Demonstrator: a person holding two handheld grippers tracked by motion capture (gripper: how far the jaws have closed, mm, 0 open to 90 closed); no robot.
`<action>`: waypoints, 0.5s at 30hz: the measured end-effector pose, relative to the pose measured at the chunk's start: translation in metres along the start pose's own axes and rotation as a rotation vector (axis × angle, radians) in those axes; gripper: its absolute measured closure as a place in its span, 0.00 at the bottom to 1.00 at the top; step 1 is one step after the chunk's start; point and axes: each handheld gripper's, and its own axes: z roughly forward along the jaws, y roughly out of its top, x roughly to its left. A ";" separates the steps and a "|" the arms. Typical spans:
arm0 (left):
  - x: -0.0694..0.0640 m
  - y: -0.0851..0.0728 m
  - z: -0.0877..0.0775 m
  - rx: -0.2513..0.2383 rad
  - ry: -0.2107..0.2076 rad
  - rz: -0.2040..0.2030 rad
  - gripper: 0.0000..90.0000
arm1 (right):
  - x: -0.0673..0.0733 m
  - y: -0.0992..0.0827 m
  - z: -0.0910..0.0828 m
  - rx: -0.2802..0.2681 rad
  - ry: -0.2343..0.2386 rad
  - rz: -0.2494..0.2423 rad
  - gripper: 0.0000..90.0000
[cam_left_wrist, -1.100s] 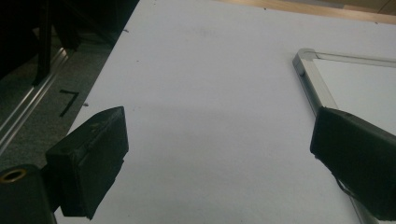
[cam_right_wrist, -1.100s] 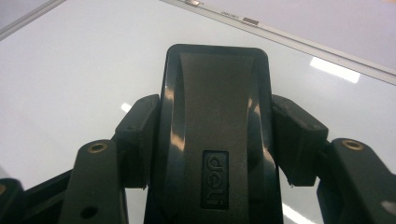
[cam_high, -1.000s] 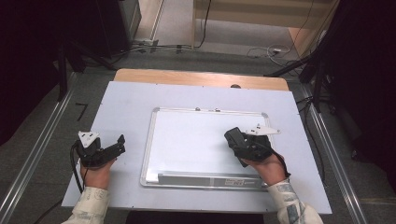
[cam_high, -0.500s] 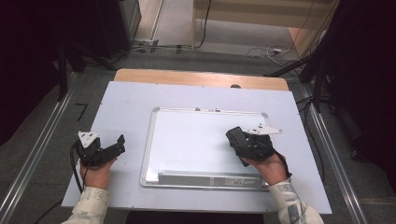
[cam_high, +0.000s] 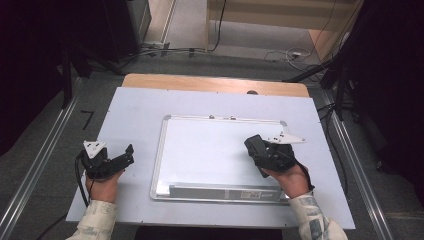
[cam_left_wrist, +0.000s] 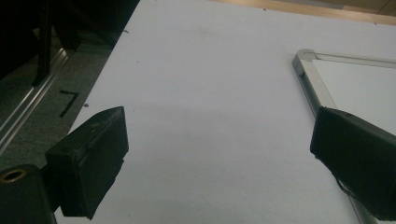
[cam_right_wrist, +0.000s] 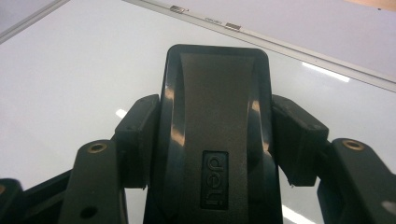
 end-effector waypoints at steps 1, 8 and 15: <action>0.000 0.000 0.000 0.001 0.000 0.001 0.05 | -0.001 0.000 0.000 -0.002 -0.001 0.001 0.41; 0.000 0.000 0.000 -0.002 -0.001 -0.002 0.05 | -0.006 -0.001 -0.003 -0.006 -0.019 0.010 0.41; 0.000 0.000 0.000 -0.001 -0.001 -0.001 0.05 | -0.012 -0.002 -0.003 0.002 -0.056 0.033 0.41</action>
